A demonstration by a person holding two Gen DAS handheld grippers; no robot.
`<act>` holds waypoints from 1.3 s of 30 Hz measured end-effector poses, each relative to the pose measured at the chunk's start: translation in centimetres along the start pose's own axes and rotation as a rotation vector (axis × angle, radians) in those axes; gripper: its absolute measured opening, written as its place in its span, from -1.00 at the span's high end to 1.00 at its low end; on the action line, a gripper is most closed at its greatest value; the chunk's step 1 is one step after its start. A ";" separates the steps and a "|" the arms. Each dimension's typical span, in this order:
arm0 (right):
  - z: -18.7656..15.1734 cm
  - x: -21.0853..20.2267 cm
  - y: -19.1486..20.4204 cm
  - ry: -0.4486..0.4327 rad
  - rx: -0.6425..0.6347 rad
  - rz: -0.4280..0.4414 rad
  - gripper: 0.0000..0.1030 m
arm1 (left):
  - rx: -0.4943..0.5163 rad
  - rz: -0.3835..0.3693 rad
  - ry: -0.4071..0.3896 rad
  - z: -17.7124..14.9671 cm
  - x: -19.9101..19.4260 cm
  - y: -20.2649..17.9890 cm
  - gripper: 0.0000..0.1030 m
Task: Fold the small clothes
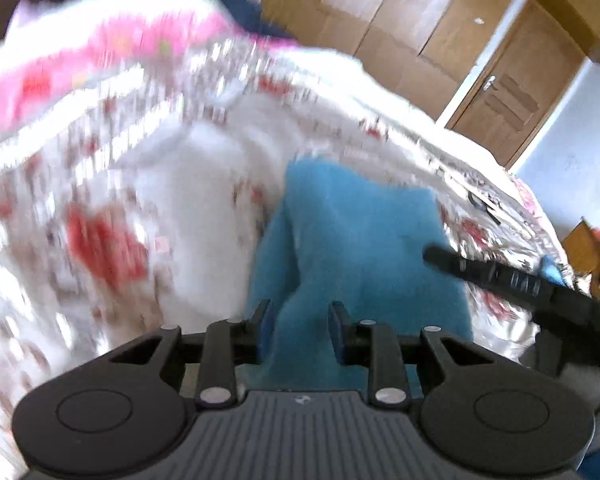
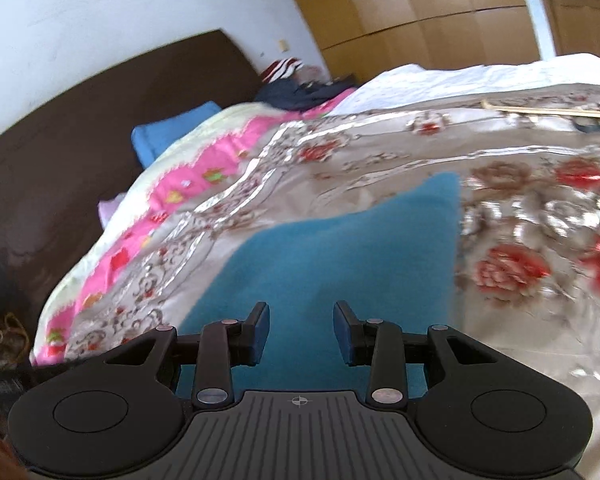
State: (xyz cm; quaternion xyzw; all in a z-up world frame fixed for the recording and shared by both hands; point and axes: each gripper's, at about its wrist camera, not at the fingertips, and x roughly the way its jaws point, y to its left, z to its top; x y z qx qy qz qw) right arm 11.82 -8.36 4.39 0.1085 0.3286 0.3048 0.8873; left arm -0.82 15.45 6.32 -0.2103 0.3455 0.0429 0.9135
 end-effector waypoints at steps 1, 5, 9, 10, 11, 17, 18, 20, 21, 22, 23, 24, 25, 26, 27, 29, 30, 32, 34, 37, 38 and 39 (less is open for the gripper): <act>-0.1 -0.3 -0.4 -0.015 0.002 -0.021 0.30 | 0.037 0.002 -0.030 0.3 -0.2 -0.6 0.24; -0.5 -1.1 -1.7 -0.063 -0.006 -0.090 0.30 | 0.168 -0.029 -0.077 1.8 0.9 -4.1 0.23; -1.5 -0.4 -2.2 -0.048 -0.061 -0.126 0.30 | 0.280 -0.058 -0.059 2.0 5.1 -7.1 0.23; -1.9 0.2 -2.7 -0.027 -0.046 -0.121 0.29 | 0.313 -0.029 -0.051 1.9 6.3 -7.5 0.23; -2.4 0.5 -3.2 -0.021 -0.021 -0.109 0.28 | 0.332 0.013 -0.039 1.9 7.5 -7.6 0.23; -3.0 1.5 -4.1 -0.021 0.031 -0.085 0.24 | 0.290 0.050 0.037 1.7 11.4 -5.0 0.22; -2.7 0.8 -4.3 -0.023 0.053 -0.085 0.24 | 0.312 0.062 0.037 1.8 11.4 -5.3 0.21; -2.7 -0.9 -4.3 -0.060 0.069 -0.068 0.24 | 0.317 0.074 0.043 2.1 11.0 -5.9 0.23; -2.7 -1.4 -4.1 -0.070 0.056 -0.066 0.24 | 0.311 0.072 0.039 2.3 10.4 -6.2 0.24; -3.0 -1.6 -3.9 -0.068 0.035 -0.071 0.24 | 0.320 0.064 0.017 2.2 9.7 -6.4 0.24; -3.3 -1.2 -3.7 -0.048 0.014 -0.077 0.21 | 0.328 0.053 -0.001 2.0 9.1 -6.6 0.24; -3.9 -0.3 -3.7 -0.002 0.001 -0.080 0.18 | 0.329 0.044 -0.012 1.7 8.6 -6.6 0.24; -4.3 0.3 -3.7 0.003 -0.006 -0.088 0.15 | 0.329 0.053 -0.003 1.3 8.6 -6.5 0.24; -4.6 0.4 -3.7 -0.001 -0.014 -0.098 0.14 | 0.335 0.069 0.016 0.8 9.1 -6.2 0.24; -4.4 0.0 -3.5 -0.002 -0.013 -0.098 0.13 | 0.344 0.076 0.028 0.2 9.7 -6.0 0.24; -4.0 -1.1 -3.7 -0.020 0.010 -0.077 0.15 | 0.370 0.078 0.024 -0.3 10.3 -5.9 0.23; -3.8 -1.6 -3.9 -0.040 0.019 -0.069 0.15 | 0.363 0.083 0.022 -0.1 9.9 -6.2 0.23; -3.6 -2.3 -4.7 -0.068 0.039 -0.074 0.05 | 0.343 0.052 0.007 0.4 8.6 -6.4 0.25; -3.6 -2.0 -5.8 -0.056 0.067 -0.074 -0.08 | 0.327 0.008 -0.004 0.6 7.5 -6.2 0.25; -4.0 -0.5 -7.0 0.010 0.129 -0.054 -0.21 | 0.309 0.006 0.016 0.5 7.8 -5.6 0.22; -4.0 -0.3 -7.1 0.020 0.127 -0.051 -0.22 | 0.325 0.009 0.053 0.4 8.8 -5.3 0.19; -3.9 -0.5 -7.1 0.014 0.119 -0.048 -0.23 | 0.338 0.010 0.065 0.2 9.5 -5.0 0.18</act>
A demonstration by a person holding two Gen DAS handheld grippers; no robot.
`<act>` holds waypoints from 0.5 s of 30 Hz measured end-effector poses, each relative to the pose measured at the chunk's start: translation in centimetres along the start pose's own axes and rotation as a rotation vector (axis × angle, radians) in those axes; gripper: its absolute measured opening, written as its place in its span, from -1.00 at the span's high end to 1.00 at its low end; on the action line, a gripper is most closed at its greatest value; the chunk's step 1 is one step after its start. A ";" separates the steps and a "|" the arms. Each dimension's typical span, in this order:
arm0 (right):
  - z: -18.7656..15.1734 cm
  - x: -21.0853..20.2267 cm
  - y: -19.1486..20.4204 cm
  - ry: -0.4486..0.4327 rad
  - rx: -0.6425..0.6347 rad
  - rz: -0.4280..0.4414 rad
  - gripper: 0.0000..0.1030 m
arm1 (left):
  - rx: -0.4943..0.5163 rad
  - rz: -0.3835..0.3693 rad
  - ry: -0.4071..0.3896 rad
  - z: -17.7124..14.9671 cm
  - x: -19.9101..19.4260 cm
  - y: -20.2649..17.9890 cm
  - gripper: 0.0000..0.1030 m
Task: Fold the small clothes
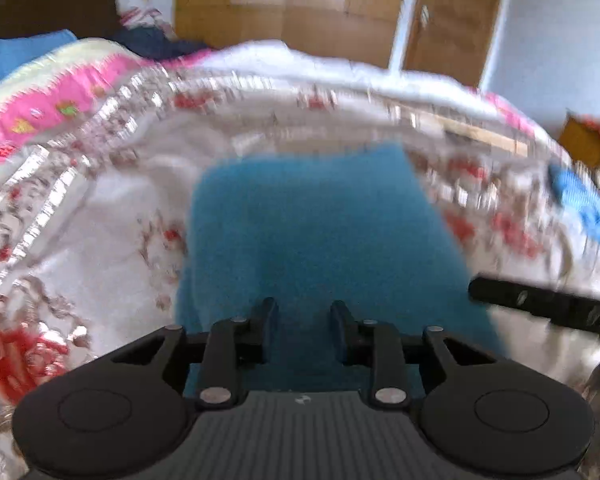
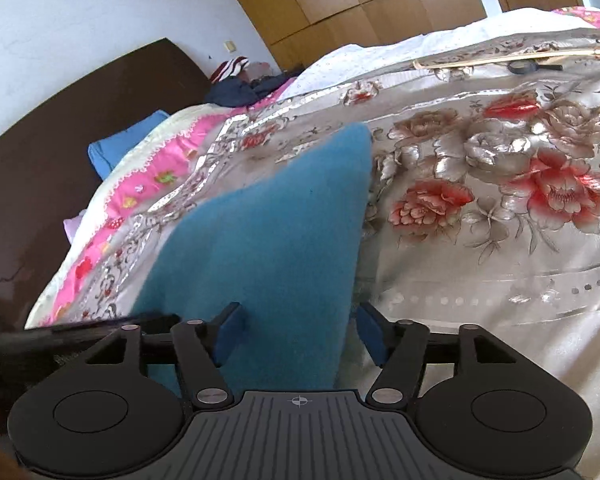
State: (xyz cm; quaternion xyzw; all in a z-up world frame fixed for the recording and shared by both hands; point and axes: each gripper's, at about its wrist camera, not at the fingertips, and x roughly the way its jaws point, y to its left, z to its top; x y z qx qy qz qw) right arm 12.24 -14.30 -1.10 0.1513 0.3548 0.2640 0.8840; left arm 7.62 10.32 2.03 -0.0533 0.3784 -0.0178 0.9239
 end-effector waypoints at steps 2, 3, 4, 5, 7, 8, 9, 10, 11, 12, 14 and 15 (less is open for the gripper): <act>0.5 -0.4 0.0 -0.013 -0.013 0.019 -0.32 | -0.022 -0.011 -0.008 0.2 -0.3 0.3 0.19; 0.7 -0.4 0.0 -0.016 -0.012 0.025 -0.34 | -0.032 -0.023 -0.026 0.6 -1.0 0.4 0.19; 0.8 -0.3 -0.1 -0.012 -0.013 0.036 -0.37 | -0.035 -0.028 -0.051 0.8 -1.6 0.5 0.19; 1.0 0.1 -0.3 -0.003 -0.009 0.047 -0.39 | -0.035 -0.022 -0.078 1.0 -2.2 0.8 0.19; 0.9 1.2 -0.7 0.029 0.022 0.071 -0.43 | -0.058 -0.003 -0.104 1.2 -2.8 1.9 0.11; 0.9 2.1 -1.0 0.054 0.049 0.096 -0.51 | -0.077 0.010 -0.098 1.2 -2.4 2.5 -0.03; 0.7 2.9 -1.2 0.074 0.071 0.118 -0.58 | -0.095 0.036 -0.082 1.0 -1.7 3.2 -0.08; 0.6 3.6 -1.4 0.093 0.099 0.132 -0.68 | -0.109 0.058 -0.036 0.8 -0.4 3.8 -0.21; 0.6 4.3 -1.6 0.101 0.123 0.144 -0.72 | -0.124 0.051 0.008 0.6 0.9 4.4 -0.40; 0.7 4.8 -1.7 0.109 0.142 0.161 -0.74 | -0.153 0.042 0.010 0.3 1.5 4.9 -0.51; 0.7 6.0 -2.0 0.121 0.201 0.184 -0.76 | -0.201 0.016 0.011 0.5 1.9 6.0 -0.69; 0.8 6.5 -1.9 0.126 0.238 0.190 -0.76 | -0.203 -0.003 0.013 0.7 2.0 6.2 -0.69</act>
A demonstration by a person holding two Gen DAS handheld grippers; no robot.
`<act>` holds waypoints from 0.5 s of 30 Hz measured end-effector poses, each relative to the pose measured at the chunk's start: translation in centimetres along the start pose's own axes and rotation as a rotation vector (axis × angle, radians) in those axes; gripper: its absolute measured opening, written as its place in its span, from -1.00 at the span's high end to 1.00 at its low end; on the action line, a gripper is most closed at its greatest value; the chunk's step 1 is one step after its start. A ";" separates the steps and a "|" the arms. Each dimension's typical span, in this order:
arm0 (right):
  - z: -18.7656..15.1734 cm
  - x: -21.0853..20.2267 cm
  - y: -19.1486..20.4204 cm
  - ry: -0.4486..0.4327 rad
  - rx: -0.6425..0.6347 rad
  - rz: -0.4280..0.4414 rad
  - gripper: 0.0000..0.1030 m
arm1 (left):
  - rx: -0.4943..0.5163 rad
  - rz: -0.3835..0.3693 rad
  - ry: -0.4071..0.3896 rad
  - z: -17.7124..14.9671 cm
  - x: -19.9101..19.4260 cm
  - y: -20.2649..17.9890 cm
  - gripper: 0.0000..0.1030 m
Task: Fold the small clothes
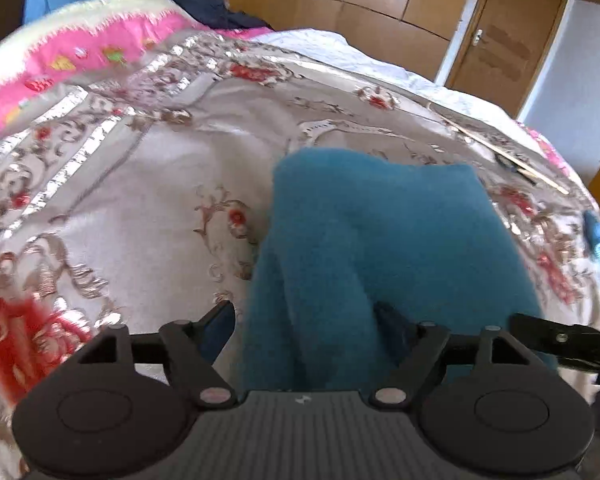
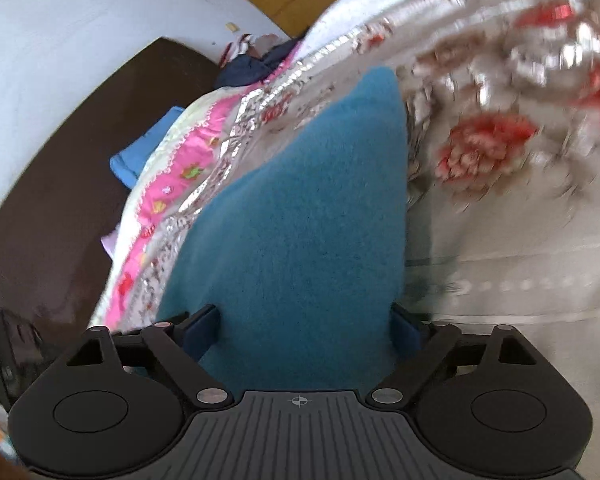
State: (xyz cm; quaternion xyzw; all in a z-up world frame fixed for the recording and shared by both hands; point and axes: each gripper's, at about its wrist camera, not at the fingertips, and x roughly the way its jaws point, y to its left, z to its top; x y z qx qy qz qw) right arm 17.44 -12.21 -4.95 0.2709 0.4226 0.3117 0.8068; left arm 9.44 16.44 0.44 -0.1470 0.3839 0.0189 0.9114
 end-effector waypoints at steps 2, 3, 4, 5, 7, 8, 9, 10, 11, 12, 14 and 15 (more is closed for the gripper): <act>0.1 0.7 1.3 -0.001 0.000 0.000 -0.76 | -0.011 -0.052 0.005 0.4 0.4 0.5 -0.61; 0.1 1.2 2.2 0.009 -0.014 0.001 -0.76 | -0.027 -0.077 0.007 0.7 0.6 1.0 -0.58; 0.2 1.7 3.1 0.021 -0.022 0.008 -0.76 | -0.042 -0.088 0.005 0.9 0.6 1.4 -0.51; 0.3 2.4 4.1 0.037 -0.030 0.022 -0.76 | -0.040 -0.086 0.000 1.1 0.5 1.6 -0.44; 0.7 4.6 6.3 0.080 -0.043 0.052 -0.76 | -0.009 -0.066 -0.030 1.7 -0.3 2.3 -0.38; 0.9 6.0 7.8 0.100 -0.060 0.061 -0.75 | 0.006 -0.044 -0.049 2.1 -0.7 2.9 -0.38; 1.0 7.4 9.4 0.116 -0.087 0.062 -0.75 | 0.020 -0.012 -0.067 2.6 -1.2 3.9 -0.38; 1.2 9.0 11.3 0.130 -0.130 0.058 -0.74 | 0.025 0.018 -0.078 3.0 -1.5 4.9 -0.38; 1.4 10.5 13.4 0.136 -0.175 0.053 -0.74 | 0.023 0.049 -0.088 3.3 -1.9 6.3 -0.38; 1.5 12.4 15.2 0.148 -0.226 0.051 -0.74 | 0.008 0.076 -0.096 3.6 -2.2 7.8 -0.38; 1.6 15.8 18.3 0.185 -0.296 0.062 -0.74 | -0.045 0.122 -0.111 4.0 -2.9 11.4 -0.39; 1.5 17.4 19.8 0.205 -0.322 0.067 -0.74 | -0.073 0.148 -0.120 4.2 -3.3 13.1 -0.39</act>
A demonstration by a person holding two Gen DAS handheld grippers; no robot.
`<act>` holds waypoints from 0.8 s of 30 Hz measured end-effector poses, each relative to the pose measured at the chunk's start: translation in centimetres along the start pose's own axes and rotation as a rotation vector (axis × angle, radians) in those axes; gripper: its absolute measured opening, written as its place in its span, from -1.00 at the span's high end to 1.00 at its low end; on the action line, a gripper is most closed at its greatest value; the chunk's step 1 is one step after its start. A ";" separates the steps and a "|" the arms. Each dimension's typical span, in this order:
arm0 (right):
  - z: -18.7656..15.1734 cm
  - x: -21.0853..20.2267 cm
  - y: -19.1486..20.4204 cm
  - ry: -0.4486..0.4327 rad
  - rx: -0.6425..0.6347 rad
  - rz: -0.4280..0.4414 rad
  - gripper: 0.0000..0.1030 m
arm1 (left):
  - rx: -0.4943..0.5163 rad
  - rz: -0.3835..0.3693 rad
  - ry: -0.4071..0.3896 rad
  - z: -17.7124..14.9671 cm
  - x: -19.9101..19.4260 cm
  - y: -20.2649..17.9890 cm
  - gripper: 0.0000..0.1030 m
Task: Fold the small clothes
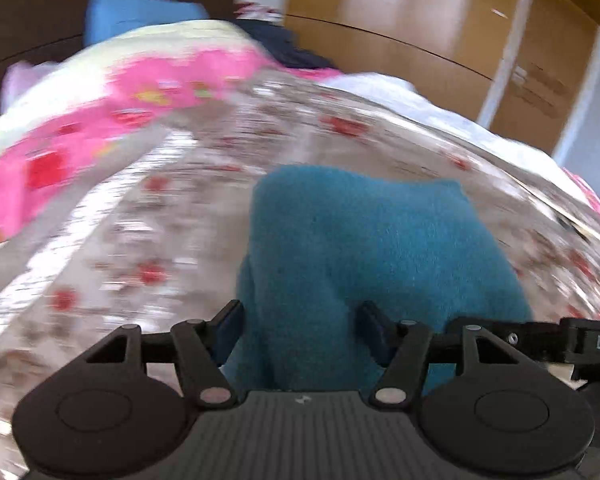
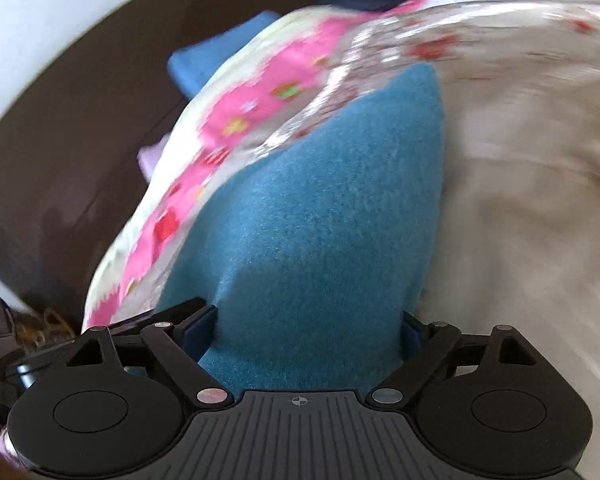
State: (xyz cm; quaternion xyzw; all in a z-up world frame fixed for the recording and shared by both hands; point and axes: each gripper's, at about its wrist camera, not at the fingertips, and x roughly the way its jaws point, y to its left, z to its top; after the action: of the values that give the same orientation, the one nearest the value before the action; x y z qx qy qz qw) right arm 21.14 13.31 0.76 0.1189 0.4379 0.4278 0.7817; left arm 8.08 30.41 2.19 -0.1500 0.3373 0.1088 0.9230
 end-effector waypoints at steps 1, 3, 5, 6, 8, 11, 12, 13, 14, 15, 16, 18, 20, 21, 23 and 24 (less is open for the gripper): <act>0.5 1.5 1.3 0.018 -0.025 0.002 -0.74 | -0.022 0.034 -0.008 0.3 0.0 1.7 -0.40; 0.7 3.2 3.0 0.033 -0.057 -0.005 -0.74 | -0.035 0.121 -0.018 0.9 0.1 4.4 -0.48; 0.3 2.7 3.1 0.015 -0.036 -0.003 -0.72 | -0.050 0.163 -0.022 1.4 0.0 6.3 -0.46; -0.1 1.6 2.6 -0.001 -0.029 0.000 -0.71 | -0.074 0.170 -0.021 1.6 -0.4 6.9 -0.43; -0.9 -1.4 1.5 -0.056 -0.032 -0.012 -0.64 | -0.070 0.178 -0.043 1.7 -1.7 6.4 -0.33; -2.5 -7.0 -0.3 -0.167 -0.103 -0.103 -0.64 | -0.001 0.138 -0.093 1.2 -3.5 3.3 -0.33; -3.2 -9.0 -1.3 -0.195 -0.111 -0.142 -0.64 | 0.016 0.106 -0.106 0.9 -3.8 1.9 -0.33; -4.0 -11.2 -2.7 -0.218 -0.112 -0.190 -0.64 | 0.039 0.078 -0.117 0.6 -4.1 0.1 -0.33; -4.8 -12.9 -3.9 -0.238 -0.108 -0.235 -0.64 | 0.057 0.049 -0.123 0.3 -4.3 -1.7 -0.33; -5.7 -14.6 -5.3 -0.258 -0.105 -0.288 -0.64 | 0.073 0.006 -0.123 -0.2 -4.2 -3.8 -0.33; -6.8 -16.4 -7.0 -0.274 -0.102 -0.356 -0.64 | 0.084 -0.031 -0.117 -0.4 -3.9 -5.5 -0.34; -8.6 -18.8 -9.8 -0.276 -0.100 -0.463 -0.64 | 0.115 -0.111 -0.094 -1.6 -2.8 -9.6 -0.34; -10.3 -20.5 -12.4 -0.284 -0.099 -0.592 -0.65 | 0.129 -0.169 -0.040 -2.9 -1.0 -13.8 -0.34; -11.1 -21.1 -13.5 -0.292 -0.100 -0.623 -0.64 | 0.122 -0.198 -0.007 -3.7 0.1 -15.7 -0.34; -12.5 -21.8 -15.7 -0.303 -0.076 -0.660 -0.64 | 0.136 -0.225 0.035 -5.3 2.3 -19.3 -0.34; -12.8 -21.7 -16.3 -0.302 -0.048 -0.659 -0.64 | 0.155 -0.214 0.040 -6.2 2.8 -20.9 -0.34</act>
State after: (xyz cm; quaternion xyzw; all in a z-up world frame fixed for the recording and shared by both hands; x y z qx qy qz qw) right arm 14.85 -15.80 -3.23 0.0149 0.3219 0.1409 0.9361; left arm 12.85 9.05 0.12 -0.1154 0.3451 -0.0199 0.9312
